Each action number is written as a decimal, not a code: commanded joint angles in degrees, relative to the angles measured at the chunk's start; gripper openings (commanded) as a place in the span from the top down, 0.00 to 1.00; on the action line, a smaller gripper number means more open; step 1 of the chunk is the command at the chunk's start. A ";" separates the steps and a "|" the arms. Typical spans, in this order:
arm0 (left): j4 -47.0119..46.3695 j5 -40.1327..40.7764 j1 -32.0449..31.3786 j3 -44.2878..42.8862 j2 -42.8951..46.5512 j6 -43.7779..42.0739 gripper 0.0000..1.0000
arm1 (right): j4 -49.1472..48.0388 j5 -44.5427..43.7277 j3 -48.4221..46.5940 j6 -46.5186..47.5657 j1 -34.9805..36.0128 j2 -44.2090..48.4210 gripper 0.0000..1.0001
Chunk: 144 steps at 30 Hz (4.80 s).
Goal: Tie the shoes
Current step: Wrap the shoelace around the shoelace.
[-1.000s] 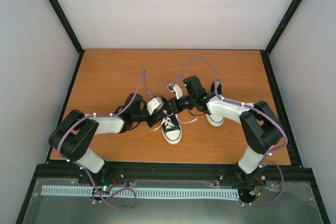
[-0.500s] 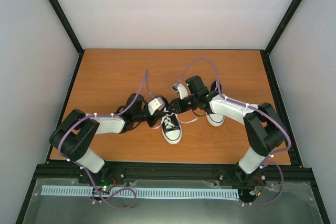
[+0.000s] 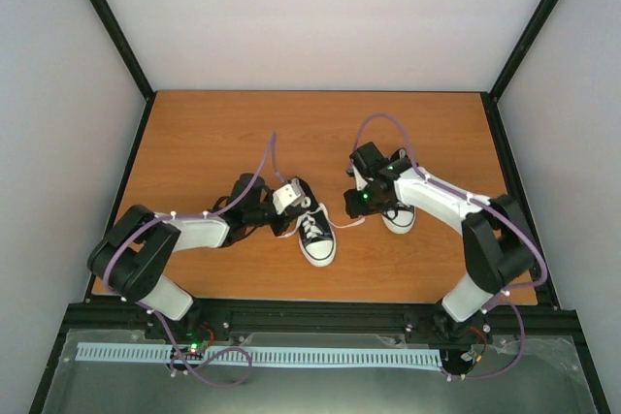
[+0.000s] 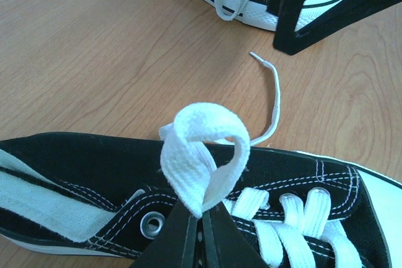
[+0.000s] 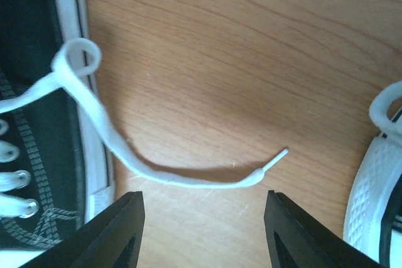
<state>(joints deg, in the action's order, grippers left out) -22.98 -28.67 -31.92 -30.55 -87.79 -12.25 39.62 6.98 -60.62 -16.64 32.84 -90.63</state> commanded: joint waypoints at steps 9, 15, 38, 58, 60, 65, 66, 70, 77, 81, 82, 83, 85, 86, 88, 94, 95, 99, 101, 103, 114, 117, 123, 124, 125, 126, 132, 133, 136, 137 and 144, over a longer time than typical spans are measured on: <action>0.70 -0.41 -0.33 1.01 1.97 -4.46 0.99 | 7.68 9.25 -8.50 37.48 0.12 -11.69 0.45; 1.27 -0.53 -0.33 0.53 1.83 -4.98 0.99 | 10.43 2.69 -8.62 52.21 0.12 -15.19 0.44; 0.47 0.02 -0.33 1.62 3.17 -6.41 0.99 | -22.61 43.13 -14.80 4.68 -2.19 -8.92 0.97; 0.30 0.77 -0.33 2.86 4.82 -6.72 0.99 | -10.82 36.03 -40.14 0.76 4.46 -26.09 0.49; 0.26 1.04 -0.33 2.86 4.91 -6.38 0.99 | -7.78 35.85 -42.57 2.57 3.18 -25.77 0.48; 0.22 0.92 -0.33 2.69 5.19 -5.30 0.99 | -2.05 35.27 -44.27 6.32 0.10 -24.13 0.42; 0.21 0.82 -0.33 2.61 5.22 -5.17 0.99 | -0.49 34.67 -45.03 7.08 0.11 -24.40 0.41; 0.30 1.14 -0.33 2.19 5.15 -5.06 0.99 | 0.98 33.53 -45.75 6.42 0.47 -25.09 0.39; 1.61 1.94 -0.33 1.54 5.33 -5.28 0.99 | 4.43 35.52 -55.53 9.16 2.62 -29.28 0.42; 1.70 2.23 -0.25 1.59 5.01 -4.17 0.99 | -6.04 40.74 -37.90 7.90 -1.50 -19.41 0.43; 1.63 1.86 -0.25 1.63 5.00 -4.06 0.99 | -7.50 39.70 -33.58 6.59 -3.06 -17.18 0.43; 1.55 1.71 -0.25 1.56 5.00 -3.86 0.99 | -7.10 36.72 -30.43 5.76 -4.40 -16.05 0.43; 1.75 1.66 -0.25 1.52 5.08 -3.43 0.99 | -2.40 27.28 -29.26 6.66 -5.75 -17.47 0.46; 1.75 1.64 -0.25 1.58 5.23 -3.44 0.99 | -0.05 22.83 -30.55 8.09 -5.54 -19.33 0.47; 2.18 2.06 -0.25 1.64 5.44 -3.52 0.99 | 1.97 17.47 -34.03 10.54 -4.47 -24.13 0.47; 3.43 2.60 -0.25 1.54 5.58 -4.27 0.99 | 5.95 1.82 -43.88 15.44 0.16 -35.09 0.46; 3.39 2.46 -0.25 1.54 5.54 -4.23 0.99 | 6.14 1.02 -44.93 16.24 0.81 -36.15 0.45; 3.30 2.12 -0.20 1.45 5.35 -4.24 0.99 | 7.20 -2.13 -48.06 17.26 3.13 -40.67 0.42; 3.30 2.20 -0.25 1.17 5.22 -4.31 0.99 | 8.10 -3.12 -49.21 17.61 3.72 -42.57 0.44; 3.21 1.99 -0.24 0.90 4.96 -4.52 0.99 | 8.91 -5.08 -49.06 17.99 4.23 -43.67 0.49; 2.39 1.88 -0.25 0.57 4.54 -4.80 0.99 | 8.63 -3.52 -48.56 18.41 1.47 -38.69 0.97; 2.57 2.03 -0.25 0.72 4.96 -4.80 0.99 | 6.37 8.96 -47.65 19.68 -0.05 -34.38 0.97; 1.34 1.27 -0.25 2.02 5.14 -6.11 0.99 | -3.91 45.97 -45.43 24.35 1.37 -28.72 0.97; 1.35 1.47 -0.25 2.06 5.15 -6.38 0.99 | -3.61 46.28 -46.81 24.31 2.29 -29.83 0.97; 1.51 1.63 -0.25 1.99 5.26 -6.58 0.99 | -1.73 45.65 -48.55 24.66 3.40 -31.41 0.97; 1.65 1.78 -0.25 1.92 5.37 -6.82 0.99 | -0.42 44.97 -50.54 24.76 4.41 -33.18 0.97; 1.35 1.23 -0.25 2.21 5.76 -6.59 0.99 | -1.46 43.19 -53.08 20.53 8.16 -37.72 0.96; 1.24 1.09 -0.25 2.32 5.81 -6.56 0.99 | -1.91 43.53 -52.79 19.88 8.20 -37.88 0.95; 1.19 1.06 -0.25 2.44 5.87 -6.50 0.99 | -1.44 42.63 -53.18 18.94 8.20 -38.69 0.84; 1.19 1.22 -0.25 2.49 5.95 -6.51 0.99 | -0.91 42.00 -53.53 19.12 8.20 -38.90 0.75; 1.10 0.95 -0.25 2.68 6.28 -6.01 0.99 | 1.27 40.02 -58.34 17.81 6.16 -38.90 0.47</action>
<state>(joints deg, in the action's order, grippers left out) -19.75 -26.61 -31.94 -28.21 -82.96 -17.37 40.62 47.46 -114.85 2.52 40.49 -129.82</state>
